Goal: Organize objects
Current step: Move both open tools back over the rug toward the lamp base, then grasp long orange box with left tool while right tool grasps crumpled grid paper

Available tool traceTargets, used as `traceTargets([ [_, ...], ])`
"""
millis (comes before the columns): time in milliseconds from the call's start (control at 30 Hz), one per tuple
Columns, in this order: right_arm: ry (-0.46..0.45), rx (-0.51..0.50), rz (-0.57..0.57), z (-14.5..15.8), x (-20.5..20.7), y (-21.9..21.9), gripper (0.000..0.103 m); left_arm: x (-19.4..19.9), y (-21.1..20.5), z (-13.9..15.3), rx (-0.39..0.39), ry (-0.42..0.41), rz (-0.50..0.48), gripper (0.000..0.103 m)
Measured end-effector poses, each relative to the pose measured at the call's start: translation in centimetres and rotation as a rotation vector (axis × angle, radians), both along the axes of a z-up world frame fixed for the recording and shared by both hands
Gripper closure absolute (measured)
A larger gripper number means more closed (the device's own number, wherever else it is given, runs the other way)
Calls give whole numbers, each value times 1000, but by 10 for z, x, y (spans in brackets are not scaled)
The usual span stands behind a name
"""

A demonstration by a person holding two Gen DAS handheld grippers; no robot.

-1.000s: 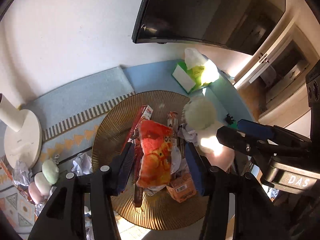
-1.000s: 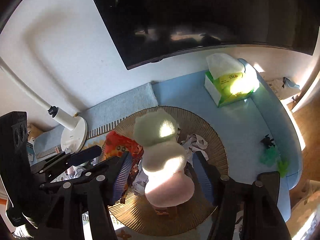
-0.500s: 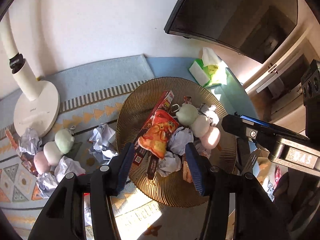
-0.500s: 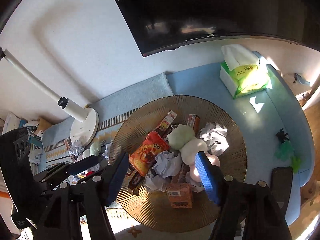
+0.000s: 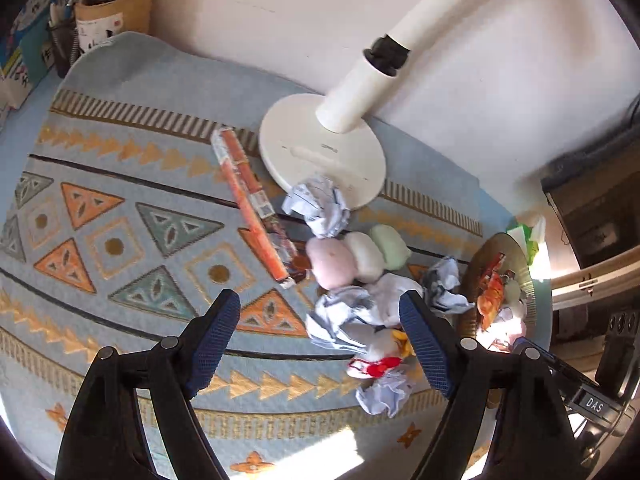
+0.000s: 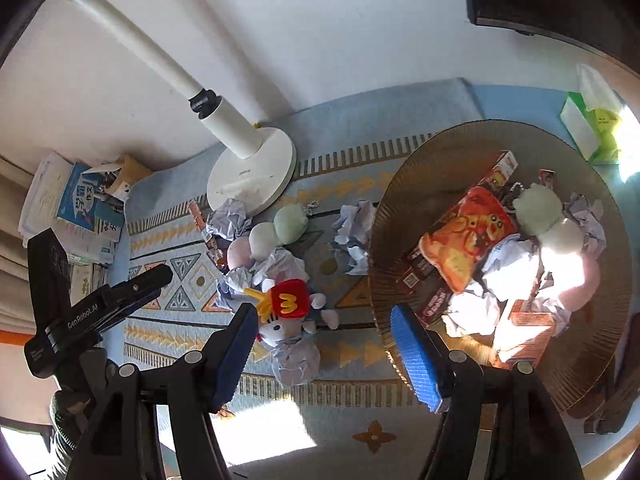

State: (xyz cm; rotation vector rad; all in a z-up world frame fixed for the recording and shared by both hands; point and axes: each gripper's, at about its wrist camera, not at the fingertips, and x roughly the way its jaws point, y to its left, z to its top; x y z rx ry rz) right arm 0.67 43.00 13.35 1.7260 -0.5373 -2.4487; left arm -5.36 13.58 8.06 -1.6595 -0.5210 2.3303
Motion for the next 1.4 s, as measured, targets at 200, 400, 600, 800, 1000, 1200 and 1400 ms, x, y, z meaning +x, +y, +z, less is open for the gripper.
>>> traceTargets([
  [200, -31, -67, 90, -14, -64, -61, 35, -46, -6, -35, -127, 10, -31, 22],
  [400, -141, -171, 18, -47, -133, -82, 35, -73, 16, -68, -212, 1, -76, 24],
  [600, -271, -222, -50, -88, -162, -92, 35, -73, 10, -77, -261, -9, -169, 57],
  [800, -287, -172, -45, -101, -173, -114, 35, -66, -33, -75, -205, -52, -176, 63],
  [1000, -323, -137, -58, -119, -183, -128, 35, -81, -37, -75, -190, -50, -154, 63],
  [1200, -302, -79, -20, -118, -181, -135, 35, -92, -19, -74, -249, -26, -171, 63],
  [1400, -290, -75, -23, -118, -178, -134, 39, -97, -2, -74, -265, -18, -169, 63],
])
